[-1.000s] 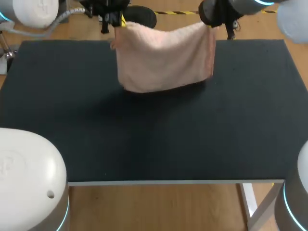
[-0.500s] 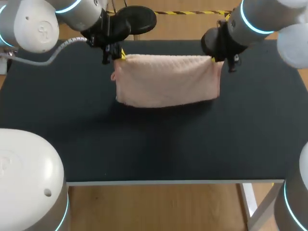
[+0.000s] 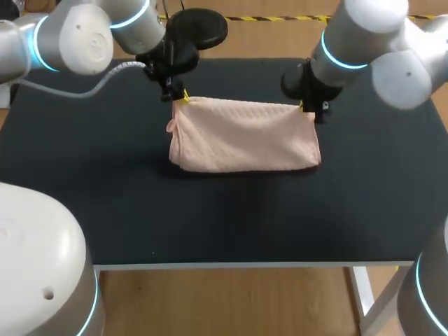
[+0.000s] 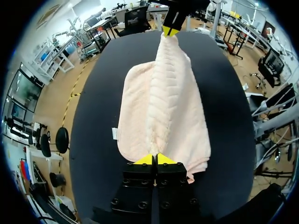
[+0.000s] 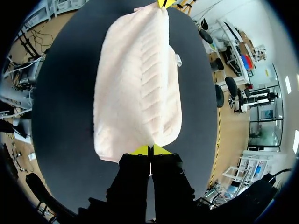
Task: Fold the towel
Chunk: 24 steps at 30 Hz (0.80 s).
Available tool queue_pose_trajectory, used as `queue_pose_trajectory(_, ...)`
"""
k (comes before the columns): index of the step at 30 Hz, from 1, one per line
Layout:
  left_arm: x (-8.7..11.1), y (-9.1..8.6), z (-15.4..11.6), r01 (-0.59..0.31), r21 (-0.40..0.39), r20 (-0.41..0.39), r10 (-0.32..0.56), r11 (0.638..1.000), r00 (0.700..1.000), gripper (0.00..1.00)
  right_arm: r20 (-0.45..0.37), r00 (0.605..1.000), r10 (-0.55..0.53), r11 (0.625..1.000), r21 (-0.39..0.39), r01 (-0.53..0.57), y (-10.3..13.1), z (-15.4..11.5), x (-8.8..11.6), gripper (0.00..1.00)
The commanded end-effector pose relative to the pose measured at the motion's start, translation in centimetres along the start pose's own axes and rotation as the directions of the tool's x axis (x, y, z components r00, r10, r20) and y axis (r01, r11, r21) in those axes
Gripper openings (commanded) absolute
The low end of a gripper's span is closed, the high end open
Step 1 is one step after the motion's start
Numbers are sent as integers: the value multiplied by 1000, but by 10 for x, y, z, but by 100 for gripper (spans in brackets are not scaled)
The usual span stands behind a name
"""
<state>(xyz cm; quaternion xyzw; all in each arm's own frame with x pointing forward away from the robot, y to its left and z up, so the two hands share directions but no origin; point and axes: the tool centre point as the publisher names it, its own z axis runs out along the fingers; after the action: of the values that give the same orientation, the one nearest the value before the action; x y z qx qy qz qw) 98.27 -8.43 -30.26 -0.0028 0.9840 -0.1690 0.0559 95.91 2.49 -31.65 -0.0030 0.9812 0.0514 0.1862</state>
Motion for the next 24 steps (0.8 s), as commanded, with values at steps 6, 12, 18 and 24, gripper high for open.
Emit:
queue_pose_trajectory(6, -52, 1, 62, 4, -24, -131, -7, 1000, 991, 0, -27, 1000, 1, 999, 46, 1, 7, 67, -35, 0)
queue_pose_trajectory(12, -67, 1, 67, 2, -20, -140, -5, 1000, 990, 0, -13, 1000, 6, 999, 53, -5, 7, 70, -48, 0)
queue_pose_trajectory(18, -68, 8, 65, 20, -9, -139, -21, 1000, 990, 46, 1, 1000, 3, 998, 67, -3, 6, 66, -53, 100)
queue_pose_trajectory(24, -59, 28, 48, 72, 49, -122, -65, 996, 990, 100, 49, 999, -1, 997, 79, -2, -2, 50, -57, 100)
